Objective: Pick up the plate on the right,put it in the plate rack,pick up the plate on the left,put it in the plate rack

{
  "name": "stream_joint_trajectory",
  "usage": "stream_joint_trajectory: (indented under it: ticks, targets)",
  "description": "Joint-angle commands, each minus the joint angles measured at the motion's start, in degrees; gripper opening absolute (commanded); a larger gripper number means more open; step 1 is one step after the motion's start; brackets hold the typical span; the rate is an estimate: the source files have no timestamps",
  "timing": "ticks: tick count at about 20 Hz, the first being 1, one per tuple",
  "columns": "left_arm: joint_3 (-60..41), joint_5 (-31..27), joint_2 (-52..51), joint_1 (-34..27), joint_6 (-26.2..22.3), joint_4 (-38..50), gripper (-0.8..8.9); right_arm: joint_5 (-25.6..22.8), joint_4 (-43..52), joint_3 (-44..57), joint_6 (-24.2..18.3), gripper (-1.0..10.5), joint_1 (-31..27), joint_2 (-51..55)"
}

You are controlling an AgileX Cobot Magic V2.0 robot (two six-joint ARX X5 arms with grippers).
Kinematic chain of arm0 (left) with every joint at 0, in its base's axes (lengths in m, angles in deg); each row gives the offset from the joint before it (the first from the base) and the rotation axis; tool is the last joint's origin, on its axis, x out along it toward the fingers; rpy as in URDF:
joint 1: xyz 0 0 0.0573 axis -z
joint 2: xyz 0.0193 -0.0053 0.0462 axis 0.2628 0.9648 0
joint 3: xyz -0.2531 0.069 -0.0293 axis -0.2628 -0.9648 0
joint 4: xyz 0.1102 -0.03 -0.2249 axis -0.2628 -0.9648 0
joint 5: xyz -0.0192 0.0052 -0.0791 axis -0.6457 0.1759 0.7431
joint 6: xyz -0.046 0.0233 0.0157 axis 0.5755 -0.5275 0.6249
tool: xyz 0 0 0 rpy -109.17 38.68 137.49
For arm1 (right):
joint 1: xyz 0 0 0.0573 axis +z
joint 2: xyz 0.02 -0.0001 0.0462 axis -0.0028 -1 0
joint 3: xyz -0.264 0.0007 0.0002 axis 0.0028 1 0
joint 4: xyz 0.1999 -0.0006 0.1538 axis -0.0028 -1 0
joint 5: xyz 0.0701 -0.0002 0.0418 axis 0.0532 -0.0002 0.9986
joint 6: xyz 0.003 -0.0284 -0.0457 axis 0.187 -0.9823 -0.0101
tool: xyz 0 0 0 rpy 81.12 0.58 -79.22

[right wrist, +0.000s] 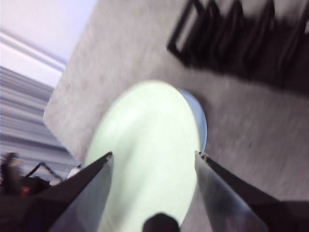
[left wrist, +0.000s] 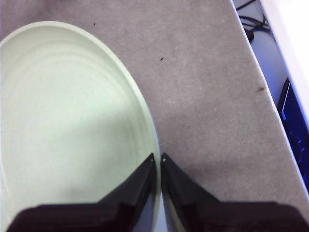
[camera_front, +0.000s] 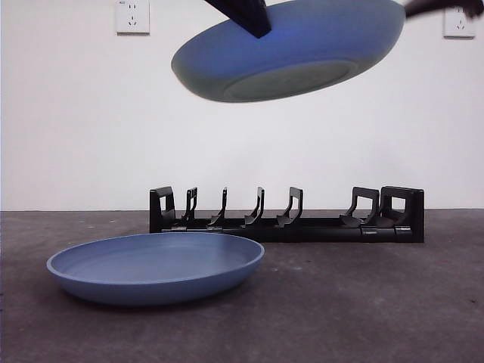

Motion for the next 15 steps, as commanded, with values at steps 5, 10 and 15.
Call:
stream_joint_trajectory:
  ticks: [5,10,15]
  targets:
    - [0.04,9.75,-0.04,-6.88,9.53,7.45,-0.08,-14.19,0.39,-9.25,-0.2,2.8,-0.04,5.88]
    - [0.04,21.14,-0.02,-15.12,21.16,18.82,-0.08,-24.94,-1.03,-9.97,-0.22,2.8,-0.04,11.47]
    - [0.04,28.11,0.52,-22.34,34.03,31.26,-0.08,-25.05,-5.79,-9.97,-1.44,2.8,-0.04,14.78]
